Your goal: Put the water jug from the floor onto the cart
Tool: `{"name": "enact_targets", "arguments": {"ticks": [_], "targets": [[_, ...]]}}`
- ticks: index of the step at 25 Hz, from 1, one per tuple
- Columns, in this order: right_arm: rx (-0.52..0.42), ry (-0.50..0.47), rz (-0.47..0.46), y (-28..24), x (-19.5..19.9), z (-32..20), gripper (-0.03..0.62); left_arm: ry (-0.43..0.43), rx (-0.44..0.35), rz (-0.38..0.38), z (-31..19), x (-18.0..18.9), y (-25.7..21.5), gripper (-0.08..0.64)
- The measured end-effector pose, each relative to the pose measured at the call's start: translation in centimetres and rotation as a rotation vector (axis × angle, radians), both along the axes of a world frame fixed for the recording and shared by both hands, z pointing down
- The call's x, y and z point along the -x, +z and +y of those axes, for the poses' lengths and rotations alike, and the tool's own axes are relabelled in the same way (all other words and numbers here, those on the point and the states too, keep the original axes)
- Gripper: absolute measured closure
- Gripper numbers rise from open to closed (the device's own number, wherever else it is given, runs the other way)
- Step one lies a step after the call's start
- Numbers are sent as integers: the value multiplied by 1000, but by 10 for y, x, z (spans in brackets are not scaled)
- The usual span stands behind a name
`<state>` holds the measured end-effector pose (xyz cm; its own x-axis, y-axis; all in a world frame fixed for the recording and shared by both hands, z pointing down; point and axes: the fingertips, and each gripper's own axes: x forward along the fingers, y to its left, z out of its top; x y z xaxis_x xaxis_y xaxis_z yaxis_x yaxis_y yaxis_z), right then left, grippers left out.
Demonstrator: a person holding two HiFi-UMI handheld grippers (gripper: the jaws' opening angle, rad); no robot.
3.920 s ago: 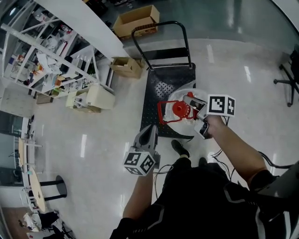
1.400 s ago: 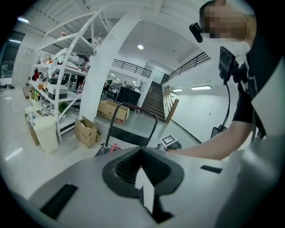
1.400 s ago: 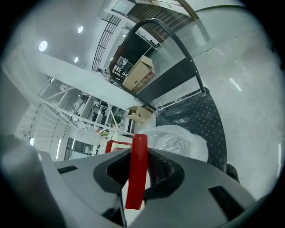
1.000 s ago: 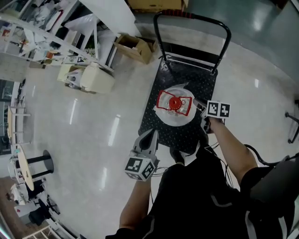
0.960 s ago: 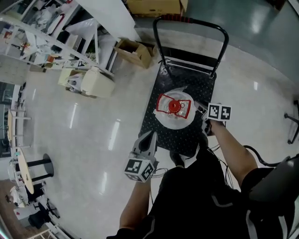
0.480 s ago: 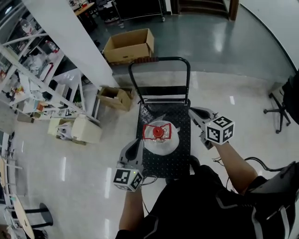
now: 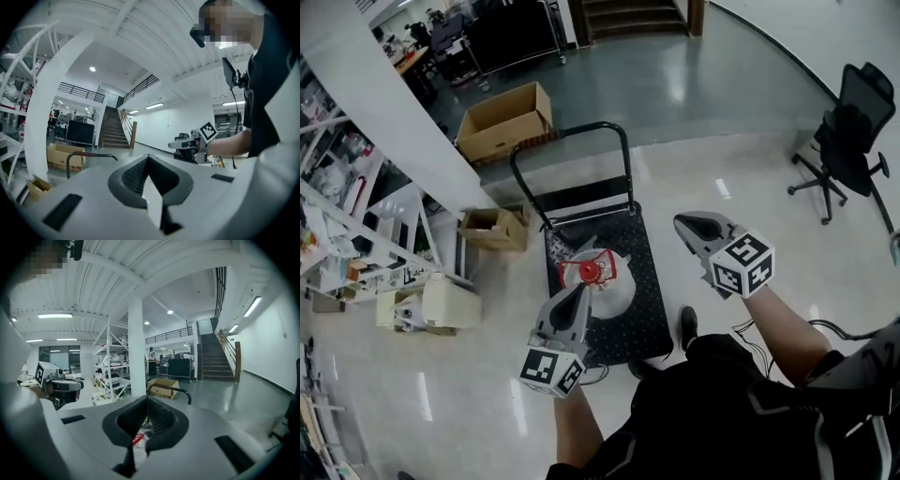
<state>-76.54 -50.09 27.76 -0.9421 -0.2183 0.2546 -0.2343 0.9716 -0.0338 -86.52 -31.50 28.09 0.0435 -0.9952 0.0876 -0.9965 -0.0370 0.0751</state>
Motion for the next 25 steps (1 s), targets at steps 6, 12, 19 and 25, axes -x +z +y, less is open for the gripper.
{"name": "enact_targets", "arguments": {"ticks": [6,12,19,25], "targets": [[34,104,-17,-7,-69,-29,589,38,12,-66,-11,-52,-29,568],[66,84,-48,-2,-165,-44,589,-68,5,-66,-25,-138,-41,568],[89,71,-27,17,-289,-66,589,-32,-12,-6,-40,-281,-38,568],[106,52,-51,2,-345,-43,589,-93,52,38,-28,-331,-33,568]]}}
